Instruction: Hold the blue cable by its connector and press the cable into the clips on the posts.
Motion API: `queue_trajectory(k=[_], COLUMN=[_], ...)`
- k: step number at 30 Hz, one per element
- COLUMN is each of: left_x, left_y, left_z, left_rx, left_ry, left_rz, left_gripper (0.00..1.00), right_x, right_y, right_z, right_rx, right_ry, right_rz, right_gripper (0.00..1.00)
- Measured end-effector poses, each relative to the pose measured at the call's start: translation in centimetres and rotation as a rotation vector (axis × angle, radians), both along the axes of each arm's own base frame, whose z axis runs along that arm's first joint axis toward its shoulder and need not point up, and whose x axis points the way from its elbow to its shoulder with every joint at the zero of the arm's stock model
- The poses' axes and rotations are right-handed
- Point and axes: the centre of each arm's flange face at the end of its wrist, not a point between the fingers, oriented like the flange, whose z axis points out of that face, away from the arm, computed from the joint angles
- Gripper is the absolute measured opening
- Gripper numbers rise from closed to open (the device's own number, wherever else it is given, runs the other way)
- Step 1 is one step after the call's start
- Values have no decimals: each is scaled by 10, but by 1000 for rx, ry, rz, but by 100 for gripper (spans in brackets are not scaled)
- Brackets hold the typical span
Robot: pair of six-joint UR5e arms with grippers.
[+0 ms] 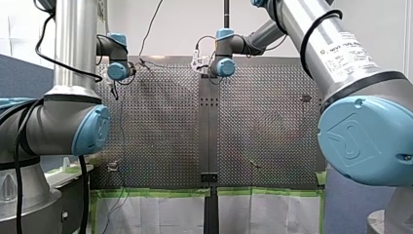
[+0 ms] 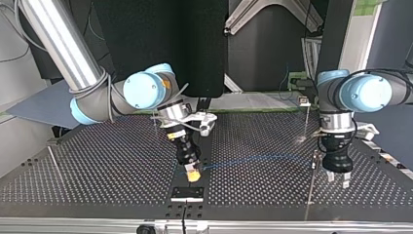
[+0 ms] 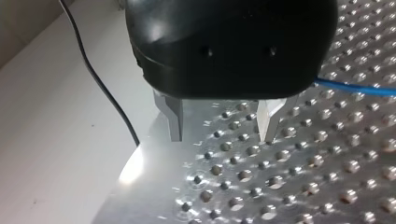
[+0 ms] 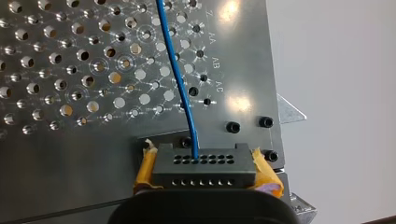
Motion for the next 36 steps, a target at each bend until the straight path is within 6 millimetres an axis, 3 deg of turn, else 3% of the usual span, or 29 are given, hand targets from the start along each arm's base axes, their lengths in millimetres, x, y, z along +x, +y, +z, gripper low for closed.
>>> queue_trajectory(k=[11,25,36], left_x=[-16,-77,-115], left_y=[1,-22,-30], left_z=[-9,-21,8], left_rx=[11,7,6], left_ry=[107,232,242], left_rz=[74,-20,-49], left_gripper=[98,98,98], right_x=[0,0,0], right_y=[0,0,0], right_z=[0,-1,-2], right_rx=[1,3,5], right_ry=[2,4,5], right_rz=[3,4,4], right_gripper=[0,0,0])
